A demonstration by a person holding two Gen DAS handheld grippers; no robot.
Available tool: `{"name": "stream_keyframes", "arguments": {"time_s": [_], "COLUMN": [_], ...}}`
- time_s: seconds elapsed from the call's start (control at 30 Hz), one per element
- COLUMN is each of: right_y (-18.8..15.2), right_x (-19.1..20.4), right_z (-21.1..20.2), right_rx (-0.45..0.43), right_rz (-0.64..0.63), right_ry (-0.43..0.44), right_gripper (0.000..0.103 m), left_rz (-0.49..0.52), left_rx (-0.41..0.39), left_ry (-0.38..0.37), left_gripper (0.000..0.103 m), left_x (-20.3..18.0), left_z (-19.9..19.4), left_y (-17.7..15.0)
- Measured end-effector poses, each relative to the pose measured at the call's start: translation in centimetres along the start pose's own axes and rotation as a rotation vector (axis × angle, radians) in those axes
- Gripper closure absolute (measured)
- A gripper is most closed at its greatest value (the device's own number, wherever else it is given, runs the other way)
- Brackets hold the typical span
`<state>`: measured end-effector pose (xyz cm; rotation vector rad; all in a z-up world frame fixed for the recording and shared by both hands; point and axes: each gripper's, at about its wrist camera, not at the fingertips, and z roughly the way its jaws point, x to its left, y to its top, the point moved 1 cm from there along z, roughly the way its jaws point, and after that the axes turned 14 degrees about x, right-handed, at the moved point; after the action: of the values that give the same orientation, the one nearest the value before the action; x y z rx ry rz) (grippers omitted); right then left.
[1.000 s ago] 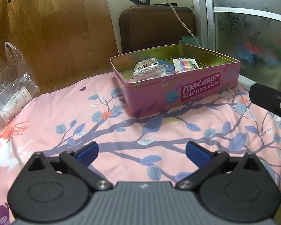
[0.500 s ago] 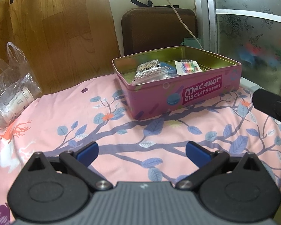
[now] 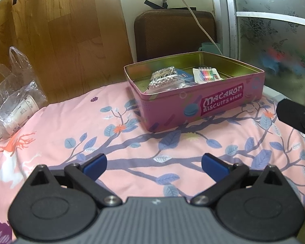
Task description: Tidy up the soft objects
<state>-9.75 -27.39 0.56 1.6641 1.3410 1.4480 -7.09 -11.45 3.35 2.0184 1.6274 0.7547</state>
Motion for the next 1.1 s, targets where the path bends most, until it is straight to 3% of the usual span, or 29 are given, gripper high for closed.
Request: {"name": "stream_keyframes", "arguments": {"time_s": [1.1], "right_y": [-0.14], "right_x": [0.01], "right_z": [0.19], "right_rx": [0.005], "right_rz": [0.006], "right_ry": [0.002], "right_gripper": [0.010], "left_rz": [-0.009], "left_rx": [-0.008], "left_ry": [0.019], "left_gripper": [0.000], "left_x": [-0.14], "left_z": [-0.18], "left_y": [0.05]}}
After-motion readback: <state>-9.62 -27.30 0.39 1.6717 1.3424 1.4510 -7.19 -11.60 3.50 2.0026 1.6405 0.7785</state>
